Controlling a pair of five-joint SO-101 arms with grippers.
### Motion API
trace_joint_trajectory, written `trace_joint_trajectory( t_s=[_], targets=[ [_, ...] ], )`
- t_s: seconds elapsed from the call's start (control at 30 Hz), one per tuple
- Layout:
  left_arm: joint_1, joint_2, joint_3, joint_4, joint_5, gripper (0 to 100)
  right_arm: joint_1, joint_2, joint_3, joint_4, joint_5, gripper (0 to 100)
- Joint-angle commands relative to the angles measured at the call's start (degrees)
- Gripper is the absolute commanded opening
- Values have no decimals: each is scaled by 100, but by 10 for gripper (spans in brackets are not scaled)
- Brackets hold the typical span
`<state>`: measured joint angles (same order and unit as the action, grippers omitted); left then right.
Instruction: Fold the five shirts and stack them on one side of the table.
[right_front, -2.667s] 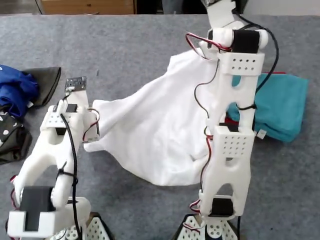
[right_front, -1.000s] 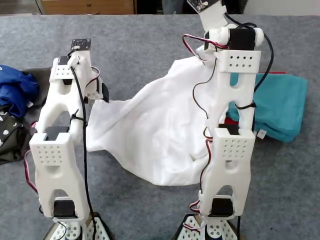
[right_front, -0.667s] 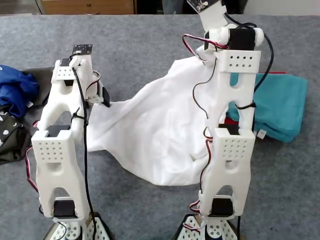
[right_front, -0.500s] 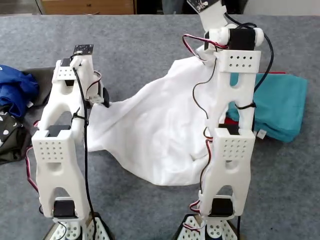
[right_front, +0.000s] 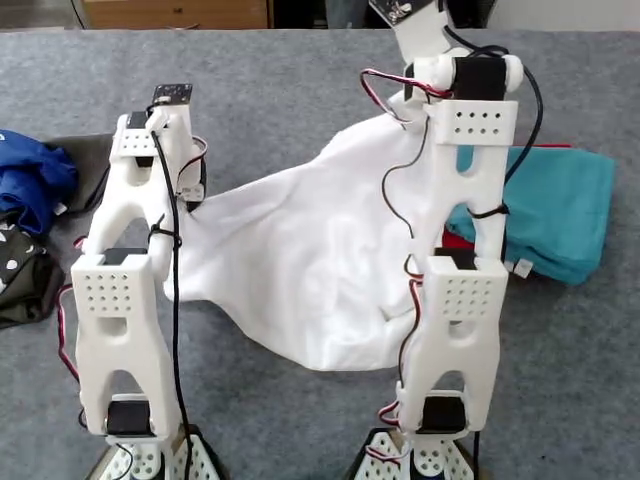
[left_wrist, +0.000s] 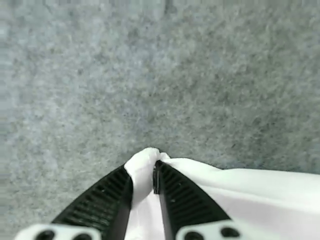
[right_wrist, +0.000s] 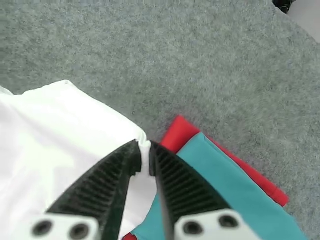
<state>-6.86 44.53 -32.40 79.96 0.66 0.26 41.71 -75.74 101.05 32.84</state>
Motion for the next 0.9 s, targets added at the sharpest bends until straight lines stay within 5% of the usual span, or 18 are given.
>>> trace_joint_trajectory(
  t_s=[0.0, 0.3, 0.43, 0.87],
  targets=[
    [-13, -202, -866, 580, -26, 28, -229, -391, -312, 0, -475, 14],
    [-75, -1002, -3705, 2084, 0, 28, -633, -1473, -1314, 18, -1160, 14],
    [-207, -1653, -4514, 2101, 35, 28, -633, -2281, -1490, 18, -1125, 14],
    [-277, -5978, -3749, 2101, 299, 28, -598, -4901, -1587, -589, -1160, 14]
  ],
)
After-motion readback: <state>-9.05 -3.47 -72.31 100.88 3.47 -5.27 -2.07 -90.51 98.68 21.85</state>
